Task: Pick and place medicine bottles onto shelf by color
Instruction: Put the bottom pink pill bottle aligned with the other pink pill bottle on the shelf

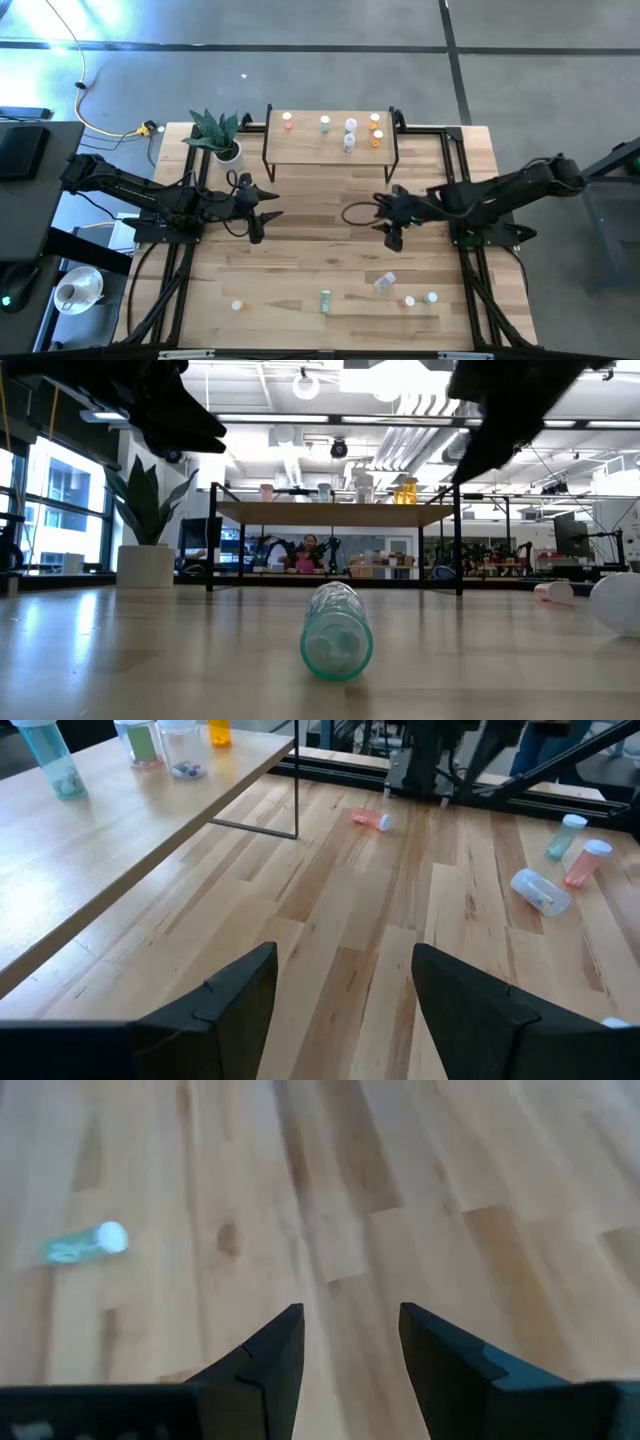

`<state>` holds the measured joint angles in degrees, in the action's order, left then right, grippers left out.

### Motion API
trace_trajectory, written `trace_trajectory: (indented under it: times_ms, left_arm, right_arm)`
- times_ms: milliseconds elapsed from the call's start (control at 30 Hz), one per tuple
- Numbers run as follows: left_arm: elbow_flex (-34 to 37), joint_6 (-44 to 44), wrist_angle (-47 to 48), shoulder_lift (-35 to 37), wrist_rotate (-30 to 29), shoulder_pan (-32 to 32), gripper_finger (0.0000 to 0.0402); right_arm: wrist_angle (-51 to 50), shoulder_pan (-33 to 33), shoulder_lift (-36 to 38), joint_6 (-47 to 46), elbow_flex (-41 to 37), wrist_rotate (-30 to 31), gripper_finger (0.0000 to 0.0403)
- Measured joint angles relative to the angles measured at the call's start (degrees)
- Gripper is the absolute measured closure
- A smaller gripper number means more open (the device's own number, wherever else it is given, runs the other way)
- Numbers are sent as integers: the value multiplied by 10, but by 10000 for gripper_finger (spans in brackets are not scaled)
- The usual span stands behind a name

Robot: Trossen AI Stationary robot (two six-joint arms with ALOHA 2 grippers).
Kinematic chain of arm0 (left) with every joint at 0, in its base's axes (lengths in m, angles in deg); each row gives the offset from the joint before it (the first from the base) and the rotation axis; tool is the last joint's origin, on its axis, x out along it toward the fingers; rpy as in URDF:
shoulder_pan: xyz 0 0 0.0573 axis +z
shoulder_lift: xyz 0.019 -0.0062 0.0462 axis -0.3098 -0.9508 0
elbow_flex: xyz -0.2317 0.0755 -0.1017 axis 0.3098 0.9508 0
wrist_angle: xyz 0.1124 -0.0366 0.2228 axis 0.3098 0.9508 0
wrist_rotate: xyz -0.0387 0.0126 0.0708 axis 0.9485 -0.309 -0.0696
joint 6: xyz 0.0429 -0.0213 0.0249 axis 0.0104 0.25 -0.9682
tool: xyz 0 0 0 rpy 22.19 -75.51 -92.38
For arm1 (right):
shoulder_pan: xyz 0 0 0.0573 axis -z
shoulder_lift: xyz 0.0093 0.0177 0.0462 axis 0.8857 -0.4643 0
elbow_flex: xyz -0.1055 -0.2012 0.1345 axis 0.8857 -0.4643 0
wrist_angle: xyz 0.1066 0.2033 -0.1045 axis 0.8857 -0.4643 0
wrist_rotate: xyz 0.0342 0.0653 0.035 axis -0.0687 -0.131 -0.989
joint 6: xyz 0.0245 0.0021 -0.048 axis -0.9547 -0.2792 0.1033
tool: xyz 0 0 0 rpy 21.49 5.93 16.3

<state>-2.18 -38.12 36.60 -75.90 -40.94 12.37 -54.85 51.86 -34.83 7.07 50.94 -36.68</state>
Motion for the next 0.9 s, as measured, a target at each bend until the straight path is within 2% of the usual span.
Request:
trace_trajectory:
  times_ms: [167, 433, 733, 900]
  left_arm:
    - [0, 0, 0, 0, 3, 0, 179]
    - [0, 4, 0, 0, 12, 0, 179]
    - [0, 13, 0, 0, 12, 0, 179]
    - [0, 13, 0, 0, 12, 0, 179]
  right_arm:
    - [32, -43, 40, -62, -54, -1, 247]
    - [28, -149, 55, -163, -60, 5, 247]
    - [64, -305, 55, -207, -60, 144, 247]
    - [82, -374, 50, -210, -39, 201, 247]
